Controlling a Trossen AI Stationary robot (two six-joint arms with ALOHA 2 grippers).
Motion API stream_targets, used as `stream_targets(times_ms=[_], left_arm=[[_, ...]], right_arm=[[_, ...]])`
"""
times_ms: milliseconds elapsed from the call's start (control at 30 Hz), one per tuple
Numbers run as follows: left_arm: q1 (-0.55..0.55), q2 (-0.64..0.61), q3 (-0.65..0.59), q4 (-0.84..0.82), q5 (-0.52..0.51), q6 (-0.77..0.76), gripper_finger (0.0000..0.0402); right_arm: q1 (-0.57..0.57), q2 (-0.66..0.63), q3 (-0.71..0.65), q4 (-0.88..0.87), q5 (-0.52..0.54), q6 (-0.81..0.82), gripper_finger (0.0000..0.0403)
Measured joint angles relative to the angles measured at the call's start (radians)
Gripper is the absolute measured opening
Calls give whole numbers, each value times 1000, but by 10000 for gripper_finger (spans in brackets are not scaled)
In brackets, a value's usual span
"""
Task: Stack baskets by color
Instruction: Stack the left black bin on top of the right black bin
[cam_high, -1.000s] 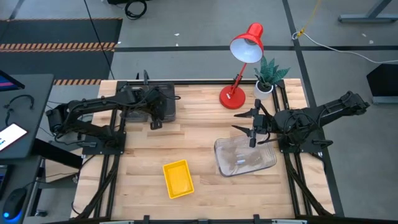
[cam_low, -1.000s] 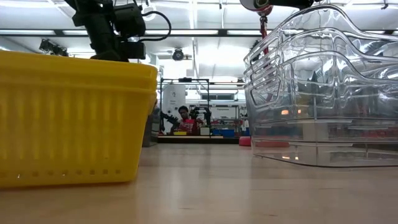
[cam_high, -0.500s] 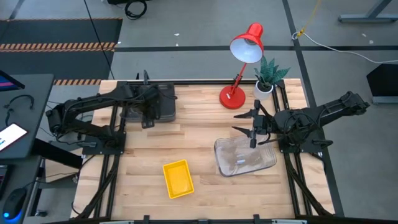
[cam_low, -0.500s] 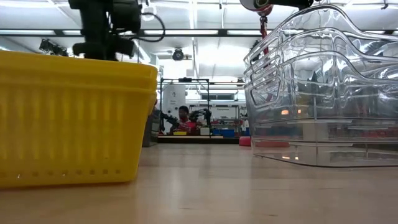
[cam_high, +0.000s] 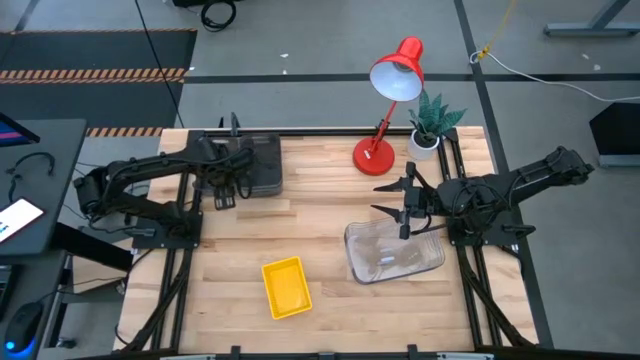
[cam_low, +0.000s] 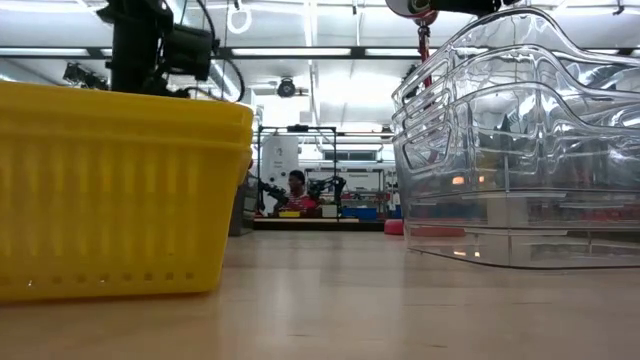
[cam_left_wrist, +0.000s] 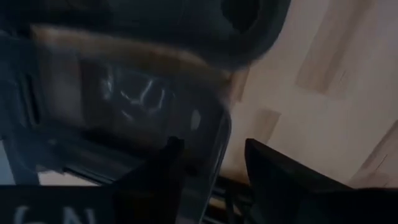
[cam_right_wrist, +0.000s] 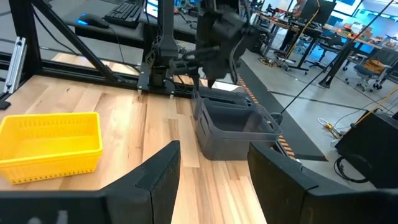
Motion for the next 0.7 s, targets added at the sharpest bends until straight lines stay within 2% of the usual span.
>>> stream_targets(times_ms=[533,700], left_arm=[[126,2,-216,105,-22,11,170],[131,2,-240,145,-41,20,130]], right_arm=[[0,0,0,11,-1,-2,193],[0,0,0,15,-6,-1,193]])
